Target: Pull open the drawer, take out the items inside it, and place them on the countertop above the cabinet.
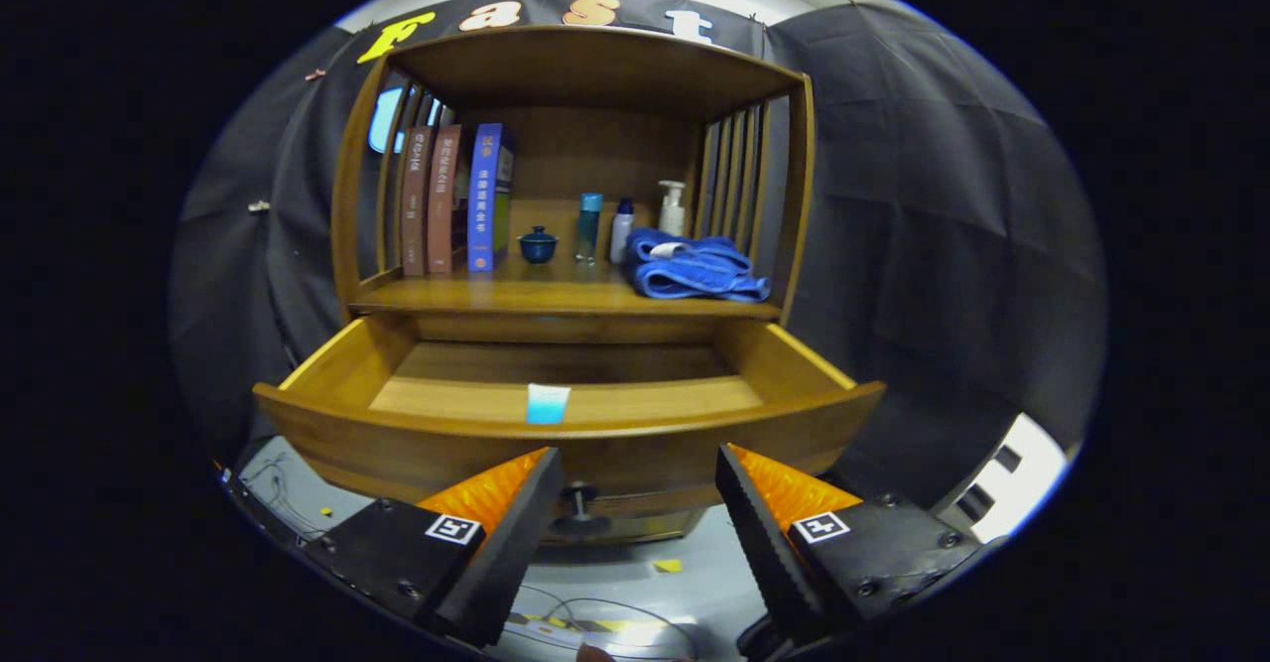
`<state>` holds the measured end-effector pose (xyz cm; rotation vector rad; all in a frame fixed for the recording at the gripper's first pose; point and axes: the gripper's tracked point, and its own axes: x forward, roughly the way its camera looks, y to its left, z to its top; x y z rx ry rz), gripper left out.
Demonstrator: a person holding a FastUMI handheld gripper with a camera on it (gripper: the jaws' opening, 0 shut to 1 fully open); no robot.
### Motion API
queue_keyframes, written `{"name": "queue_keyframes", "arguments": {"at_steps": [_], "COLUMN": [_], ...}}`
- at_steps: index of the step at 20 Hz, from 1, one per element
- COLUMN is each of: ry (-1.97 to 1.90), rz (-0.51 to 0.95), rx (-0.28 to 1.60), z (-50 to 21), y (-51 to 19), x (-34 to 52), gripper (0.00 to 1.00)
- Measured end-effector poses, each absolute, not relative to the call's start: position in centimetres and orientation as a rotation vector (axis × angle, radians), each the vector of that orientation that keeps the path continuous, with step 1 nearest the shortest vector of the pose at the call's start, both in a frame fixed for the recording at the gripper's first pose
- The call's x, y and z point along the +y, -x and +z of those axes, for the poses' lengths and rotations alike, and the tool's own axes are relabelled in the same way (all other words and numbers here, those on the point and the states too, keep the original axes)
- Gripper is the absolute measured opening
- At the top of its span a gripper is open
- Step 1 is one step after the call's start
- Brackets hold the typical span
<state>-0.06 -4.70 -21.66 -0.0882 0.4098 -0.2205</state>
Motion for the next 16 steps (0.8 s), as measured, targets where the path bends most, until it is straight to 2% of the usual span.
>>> {"name": "queue_keyframes", "arguments": {"at_steps": [3, 8, 11, 16], "ry": [0.070, -0.011, -0.067, -0.094], "rz": [-0.230, -0.269, -0.297, -0.255], "rx": [0.473, 0.692, 0.834, 1.091], "z": [-19.1, -20.0, -22.5, -28.8], "y": [-2.0, -6.0, -8.3, -10.6], "x": [-3.4, -1.6, -0.7, 1.3], "gripper": [0.98, 0.98, 0.98, 0.99]}}
